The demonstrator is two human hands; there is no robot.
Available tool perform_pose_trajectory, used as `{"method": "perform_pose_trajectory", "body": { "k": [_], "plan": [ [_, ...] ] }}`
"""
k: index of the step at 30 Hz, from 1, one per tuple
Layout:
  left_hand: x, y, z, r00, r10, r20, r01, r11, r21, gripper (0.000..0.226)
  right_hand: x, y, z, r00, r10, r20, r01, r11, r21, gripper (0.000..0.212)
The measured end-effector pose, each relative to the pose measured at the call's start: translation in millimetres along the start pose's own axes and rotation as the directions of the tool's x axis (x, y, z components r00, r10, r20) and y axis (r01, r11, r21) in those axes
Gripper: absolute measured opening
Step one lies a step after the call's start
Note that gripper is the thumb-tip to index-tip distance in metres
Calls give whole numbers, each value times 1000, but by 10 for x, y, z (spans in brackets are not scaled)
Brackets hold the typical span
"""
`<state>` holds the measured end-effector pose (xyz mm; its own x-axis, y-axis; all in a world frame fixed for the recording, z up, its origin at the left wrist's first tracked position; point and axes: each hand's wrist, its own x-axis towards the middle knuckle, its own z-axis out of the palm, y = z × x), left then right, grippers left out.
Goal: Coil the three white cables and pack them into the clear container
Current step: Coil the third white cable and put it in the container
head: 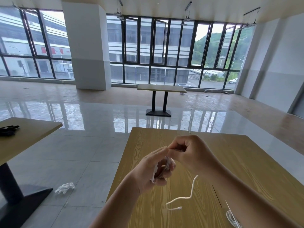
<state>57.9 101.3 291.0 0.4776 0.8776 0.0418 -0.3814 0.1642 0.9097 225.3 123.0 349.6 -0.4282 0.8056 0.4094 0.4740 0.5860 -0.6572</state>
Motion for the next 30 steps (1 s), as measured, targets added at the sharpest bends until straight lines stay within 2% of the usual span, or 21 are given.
{"method": "perform_pose_trajectory", "body": {
  "k": [5,8,10,14,17,20,27,30],
  "plan": [
    [-90,-11,-110,995,-64,81,61,997,37,15,-25,67,-14,994,-1,109,2,1000,-8,15],
    [-119,-50,-200,995,-81,57,82,996,-31,8,-45,161,-60,996,21,84,-16,998,-57,19],
    [-133,-64,-247,998,-43,35,47,992,-119,7,-78,241,-94,998,41,41,-37,996,-86,21],
    [-101,-104,-267,990,41,-136,-67,978,-197,19,-181,346,-43,997,63,-42,-67,992,-103,21],
    [-15,-162,-211,961,68,-270,-146,949,-281,28,-241,340,88,998,50,-37,-55,988,-147,17],
    [43,-198,-135,931,69,-358,-218,892,-396,31,-270,325,195,999,49,8,-47,982,-183,13],
    [95,-248,-78,865,69,-497,-308,854,-418,12,-280,257,323,991,47,128,-17,974,-225,19],
    [100,-263,-171,788,33,-615,-386,805,-451,8,-302,207,358,970,61,237,-2,971,-240,15]
  ]
}}
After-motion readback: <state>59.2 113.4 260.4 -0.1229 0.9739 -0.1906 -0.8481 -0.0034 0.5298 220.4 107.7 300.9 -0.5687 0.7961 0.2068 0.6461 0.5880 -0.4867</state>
